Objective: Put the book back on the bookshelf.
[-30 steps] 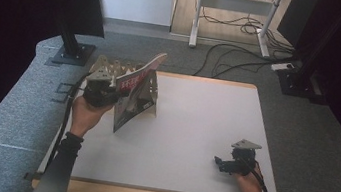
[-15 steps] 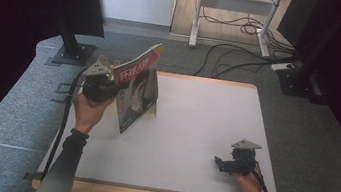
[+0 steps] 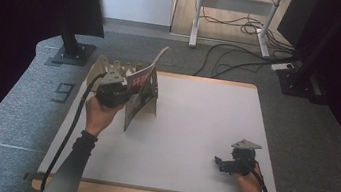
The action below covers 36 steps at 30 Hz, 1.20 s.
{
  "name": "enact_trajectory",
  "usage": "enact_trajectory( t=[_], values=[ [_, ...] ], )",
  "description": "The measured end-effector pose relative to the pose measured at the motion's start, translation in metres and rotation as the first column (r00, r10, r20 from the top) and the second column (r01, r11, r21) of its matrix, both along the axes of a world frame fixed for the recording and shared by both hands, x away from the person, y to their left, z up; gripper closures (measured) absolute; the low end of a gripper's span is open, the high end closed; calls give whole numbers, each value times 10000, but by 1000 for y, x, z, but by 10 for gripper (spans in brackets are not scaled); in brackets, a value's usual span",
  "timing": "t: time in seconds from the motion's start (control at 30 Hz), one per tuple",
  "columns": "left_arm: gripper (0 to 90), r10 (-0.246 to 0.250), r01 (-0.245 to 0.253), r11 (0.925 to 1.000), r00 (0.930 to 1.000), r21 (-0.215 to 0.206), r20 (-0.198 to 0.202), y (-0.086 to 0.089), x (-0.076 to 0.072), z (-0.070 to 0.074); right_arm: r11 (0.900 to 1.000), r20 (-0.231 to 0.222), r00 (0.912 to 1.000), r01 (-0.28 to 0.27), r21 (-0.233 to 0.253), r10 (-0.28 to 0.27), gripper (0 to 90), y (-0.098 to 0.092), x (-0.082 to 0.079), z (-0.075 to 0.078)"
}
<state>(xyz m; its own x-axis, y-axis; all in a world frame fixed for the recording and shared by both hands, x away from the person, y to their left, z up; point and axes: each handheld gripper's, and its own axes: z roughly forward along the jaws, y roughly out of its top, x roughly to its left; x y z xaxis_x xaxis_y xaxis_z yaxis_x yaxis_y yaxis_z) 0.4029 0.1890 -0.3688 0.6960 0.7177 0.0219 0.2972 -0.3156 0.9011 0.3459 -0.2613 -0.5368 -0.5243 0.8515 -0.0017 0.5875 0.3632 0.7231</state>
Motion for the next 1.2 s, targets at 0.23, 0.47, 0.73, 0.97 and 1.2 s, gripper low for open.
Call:
enact_trajectory(
  t=[0.23,0.47,0.73,0.97,1.2],
  values=[
    [749,-175,172,9997,9997,-176,-189,-8,-1,-5,10000,3,10000,-2,-1,2,0,0,0,0],
    [858,390,-390,9992,9992,110,16,-3,-5,-5,10000,6,10000,0,-1,0,0,0,0,0],
    [871,521,-466,9942,9971,-967,548,-1,-2,8,10000,-29,10000,-5,7,5,0,0,0,0],
    [864,143,-116,9985,9986,-527,502,-9,0,-2,10000,-8,10000,-19,0,19,0,0,0,0],
    [804,-158,178,9961,9996,-866,237,-10,-6,-11,10000,3,10000,1,-1,-1,0,0,0,0]
  ],
)
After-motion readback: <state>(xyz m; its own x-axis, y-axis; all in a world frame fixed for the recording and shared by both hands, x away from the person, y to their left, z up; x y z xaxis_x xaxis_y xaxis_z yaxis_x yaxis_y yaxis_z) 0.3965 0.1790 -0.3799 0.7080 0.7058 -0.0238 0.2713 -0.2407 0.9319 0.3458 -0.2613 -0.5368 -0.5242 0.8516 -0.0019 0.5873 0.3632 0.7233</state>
